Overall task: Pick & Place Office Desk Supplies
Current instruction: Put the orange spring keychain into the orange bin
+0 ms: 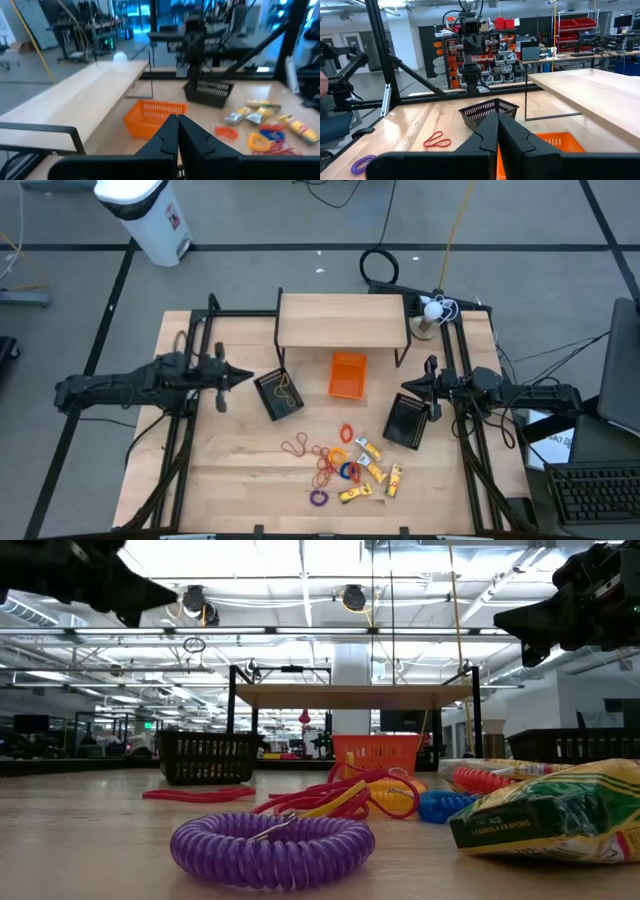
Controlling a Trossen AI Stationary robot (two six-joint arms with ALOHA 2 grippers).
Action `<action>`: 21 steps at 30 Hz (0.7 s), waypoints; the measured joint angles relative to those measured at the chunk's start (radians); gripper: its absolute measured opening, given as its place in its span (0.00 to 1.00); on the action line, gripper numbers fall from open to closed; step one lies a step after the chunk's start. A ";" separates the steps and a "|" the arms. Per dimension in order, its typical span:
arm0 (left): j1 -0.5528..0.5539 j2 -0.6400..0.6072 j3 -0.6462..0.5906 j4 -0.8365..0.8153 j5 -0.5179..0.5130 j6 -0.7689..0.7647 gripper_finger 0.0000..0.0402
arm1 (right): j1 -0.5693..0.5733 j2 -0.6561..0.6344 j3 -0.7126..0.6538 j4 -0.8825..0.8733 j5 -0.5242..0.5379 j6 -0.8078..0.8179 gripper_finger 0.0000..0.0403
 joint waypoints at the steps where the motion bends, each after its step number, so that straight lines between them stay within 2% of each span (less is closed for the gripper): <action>1: 0.004 -0.034 -0.003 -0.023 0.012 -0.005 0.01 | 0.000 0.000 0.000 0.000 0.000 -0.002 0.00; 6: 0.011 -0.159 -0.056 -0.090 0.045 -0.032 0.01 | 0.000 0.000 0.000 0.001 0.000 -0.007 0.00; 11: 0.011 -0.237 -0.143 -0.129 -0.026 -0.045 0.01 | 0.000 0.000 0.000 0.001 0.001 -0.005 0.00; 16: 0.010 -0.300 -0.226 -0.130 -0.018 -0.039 0.01 | 0.000 0.000 0.000 0.001 0.003 0.017 0.00; 21: 0.010 -0.306 -0.239 -0.099 0.009 -0.039 0.01 | 0.000 0.001 0.000 0.001 0.004 0.018 0.00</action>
